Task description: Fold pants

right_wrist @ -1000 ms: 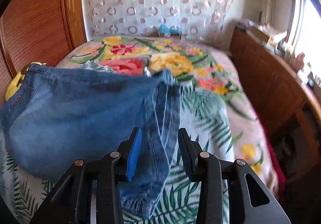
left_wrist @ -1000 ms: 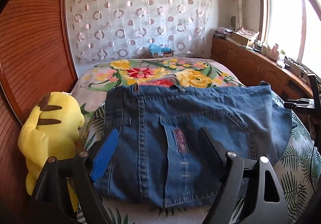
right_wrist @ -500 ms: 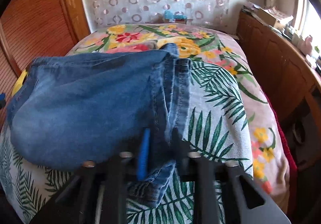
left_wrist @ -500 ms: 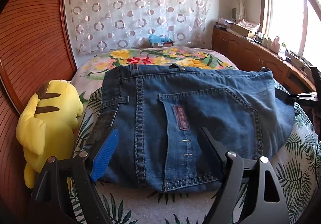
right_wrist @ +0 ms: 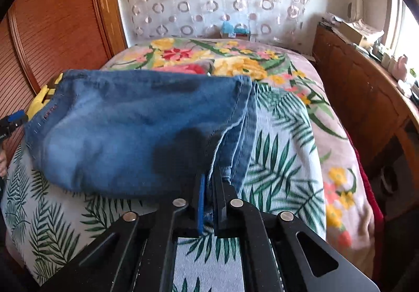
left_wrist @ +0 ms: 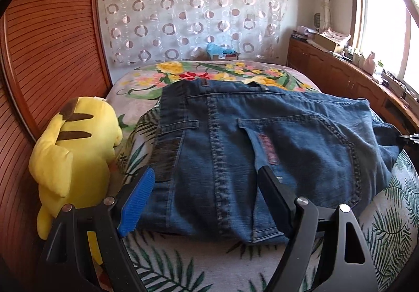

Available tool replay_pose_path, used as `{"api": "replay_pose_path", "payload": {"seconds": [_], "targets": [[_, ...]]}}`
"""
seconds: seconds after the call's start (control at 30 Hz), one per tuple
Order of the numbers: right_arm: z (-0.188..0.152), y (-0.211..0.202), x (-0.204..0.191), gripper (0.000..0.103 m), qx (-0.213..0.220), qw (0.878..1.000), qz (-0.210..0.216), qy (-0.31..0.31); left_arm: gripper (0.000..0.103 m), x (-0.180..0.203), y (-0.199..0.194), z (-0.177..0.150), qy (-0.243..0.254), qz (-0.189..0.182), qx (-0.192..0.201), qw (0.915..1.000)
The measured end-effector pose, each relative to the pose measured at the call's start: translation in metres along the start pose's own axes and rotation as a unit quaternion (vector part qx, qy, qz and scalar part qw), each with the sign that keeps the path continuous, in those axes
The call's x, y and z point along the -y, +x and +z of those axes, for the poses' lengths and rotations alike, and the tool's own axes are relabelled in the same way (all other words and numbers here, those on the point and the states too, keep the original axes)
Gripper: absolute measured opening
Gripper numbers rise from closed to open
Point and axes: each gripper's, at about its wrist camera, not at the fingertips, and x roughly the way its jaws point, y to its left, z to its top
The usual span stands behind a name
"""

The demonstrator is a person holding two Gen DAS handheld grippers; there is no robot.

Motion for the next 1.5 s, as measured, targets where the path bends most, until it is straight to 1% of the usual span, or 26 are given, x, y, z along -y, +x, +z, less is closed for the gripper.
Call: {"api": "replay_pose_path", "payload": {"seconds": [0.03, 0.07, 0.1, 0.13, 0.17, 0.23, 0.3, 0.4, 0.5, 0.7, 0.87, 0.93, 1.03, 1.1, 1.17, 1.2, 1.23, 1.27, 1.3, 1.33, 1.4, 1.43, 1.5], "targets": [[-0.003, 0.003, 0.001, 0.003, -0.003, 1.000, 0.000, 0.003, 0.081, -0.002, 0.000, -0.001, 0.000, 0.003, -0.001, 1.0000], [-0.004, 0.006, 0.001, 0.007, -0.009, 1.000, -0.004, 0.004, 0.081, -0.006, 0.000, -0.001, -0.001, 0.006, -0.001, 1.0000], [-0.004, 0.009, 0.001, 0.021, -0.015, 1.000, -0.015, 0.005, 0.081, -0.008, 0.000, -0.002, -0.002, 0.010, -0.002, 0.9999], [-0.005, 0.012, 0.002, 0.038, -0.018, 0.999, -0.031, 0.008, 0.081, -0.011, 0.000, -0.002, -0.003, 0.013, -0.003, 0.9999], [-0.002, 0.014, 0.000, 0.044, -0.017, 0.999, -0.034, 0.014, 0.081, -0.014, 0.000, -0.002, -0.004, 0.016, -0.003, 0.9999], [0.000, 0.020, -0.001, 0.048, -0.026, 0.999, -0.028, 0.027, 0.081, -0.019, 0.001, -0.001, -0.007, 0.022, -0.004, 0.9997], [0.001, 0.024, -0.007, 0.050, -0.032, 0.999, -0.034, 0.026, 0.081, -0.025, 0.001, -0.002, -0.012, 0.025, -0.006, 0.9996], [-0.001, 0.033, -0.010, 0.050, -0.043, 0.998, -0.033, 0.027, 0.081, -0.031, 0.003, -0.005, -0.015, 0.030, -0.012, 0.9994], [0.000, 0.029, -0.015, 0.050, -0.041, 0.998, -0.043, 0.020, 0.081, -0.035, 0.004, -0.009, -0.014, 0.035, -0.016, 0.9992], [-0.001, 0.030, -0.016, 0.050, -0.038, 0.999, -0.030, 0.022, 0.081, -0.044, 0.009, -0.014, -0.022, 0.057, -0.035, 0.9975], [-0.003, 0.026, -0.018, 0.044, -0.032, 0.999, -0.024, 0.013, 0.081, -0.051, 0.018, -0.015, -0.032, 0.063, -0.057, 0.9959], [-0.004, 0.026, -0.019, 0.038, -0.029, 0.999, -0.020, 0.009, 0.081, -0.051, 0.024, -0.016, -0.032, 0.058, -0.066, 0.9956], [-0.005, 0.024, -0.022, 0.034, -0.027, 0.999, -0.019, 0.005, 0.082, -0.048, 0.031, -0.018, -0.028, 0.058, -0.078, 0.9948], [-0.006, 0.025, -0.022, 0.033, -0.026, 0.999, -0.018, 0.006, 0.073, -0.047, 0.035, -0.020, -0.032, 0.048, -0.089, 0.9944], [-0.006, 0.024, -0.024, 0.032, -0.026, 1.000, -0.016, 0.004, 0.068, -0.047, 0.038, -0.022, -0.037, 0.037, -0.096, 0.9940], [-0.006, 0.024, -0.024, 0.031, -0.025, 1.000, -0.015, 0.005, 0.063, -0.047, 0.038, -0.021, -0.037, 0.032, -0.096, 0.9942], [-0.006, 0.024, -0.024, 0.029, -0.025, 1.000, -0.012, 0.003, 0.060, -0.046, 0.038, -0.021, -0.036, 0.027, -0.097, 0.9943], [-0.005, 0.024, -0.025, 0.027, -0.025, 1.000, -0.009, 0.002, 0.054, -0.045, 0.037, -0.021, -0.036, 0.022, -0.096, 0.9945], [-0.006, 0.024, -0.026, 0.021, -0.024, 1.000, -0.004, 0.001, 0.051, -0.043, 0.036, -0.021, -0.035, 0.020, -0.097, 0.9945], [-0.005, 0.025, -0.028, 0.019, -0.024, 1.000, -0.004, 0.001, 0.049, -0.041, 0.036, -0.021, -0.032, 0.022, -0.098, 0.9945], [-0.005, 0.025, -0.030, 0.017, -0.022, 1.000, -0.003, -0.001, 0.039, -0.039, 0.034, -0.021, -0.030, 0.021, -0.097, 0.9946], [-0.005, 0.025, -0.031, 0.017, -0.021, 1.000, -0.001, 0.000, 0.035, -0.038, 0.033, -0.020, -0.030, 0.015, -0.095, 0.9949], [-0.006, 0.025, -0.030, 0.016, -0.015, 1.000, 0.002, 0.006, 0.024, -0.034, 0.030, -0.019, -0.025, 0.008, -0.092, 0.9954]]}}
